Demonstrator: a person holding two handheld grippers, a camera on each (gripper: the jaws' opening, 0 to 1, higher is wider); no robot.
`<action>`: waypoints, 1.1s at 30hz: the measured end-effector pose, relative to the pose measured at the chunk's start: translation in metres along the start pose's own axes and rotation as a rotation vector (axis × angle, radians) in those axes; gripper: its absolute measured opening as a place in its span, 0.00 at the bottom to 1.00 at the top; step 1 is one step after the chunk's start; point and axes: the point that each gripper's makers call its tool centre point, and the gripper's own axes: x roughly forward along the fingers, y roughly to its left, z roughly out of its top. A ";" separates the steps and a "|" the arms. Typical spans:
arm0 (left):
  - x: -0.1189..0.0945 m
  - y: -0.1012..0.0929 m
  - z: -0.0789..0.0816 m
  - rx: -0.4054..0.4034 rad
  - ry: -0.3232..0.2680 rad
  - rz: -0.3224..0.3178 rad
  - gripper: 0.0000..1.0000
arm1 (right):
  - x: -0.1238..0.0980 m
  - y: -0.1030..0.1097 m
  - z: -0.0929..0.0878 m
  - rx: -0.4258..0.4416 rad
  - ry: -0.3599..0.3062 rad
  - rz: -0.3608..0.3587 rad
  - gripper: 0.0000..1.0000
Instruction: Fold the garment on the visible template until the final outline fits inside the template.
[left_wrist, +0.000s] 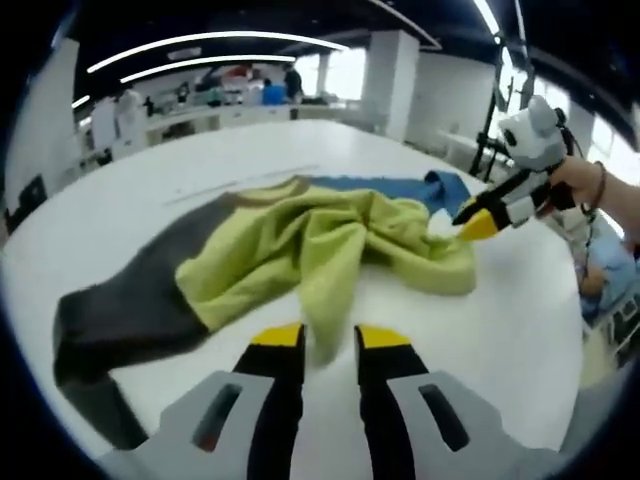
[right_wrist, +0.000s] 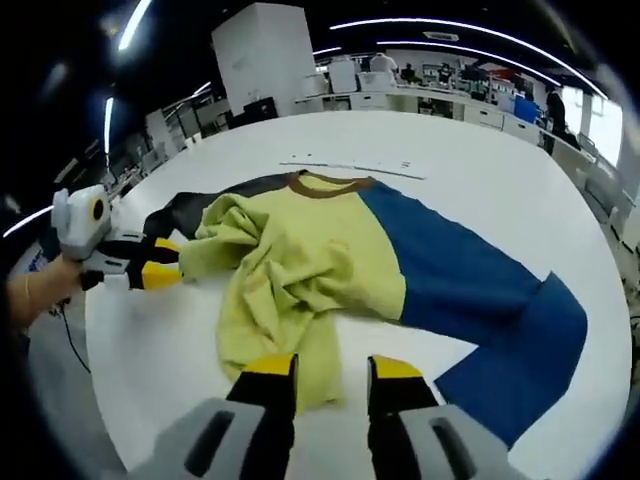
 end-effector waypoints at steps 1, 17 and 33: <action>0.001 0.001 0.001 0.005 -0.003 -0.002 0.14 | -0.003 0.005 -0.003 -0.001 0.004 -0.006 0.22; 0.005 0.005 -0.005 -0.002 0.020 -0.007 0.01 | 0.004 0.004 -0.016 -0.016 0.036 -0.034 0.01; -0.026 0.003 -0.002 -0.006 0.019 -0.003 0.00 | -0.013 0.002 -0.013 0.061 -0.019 -0.040 0.00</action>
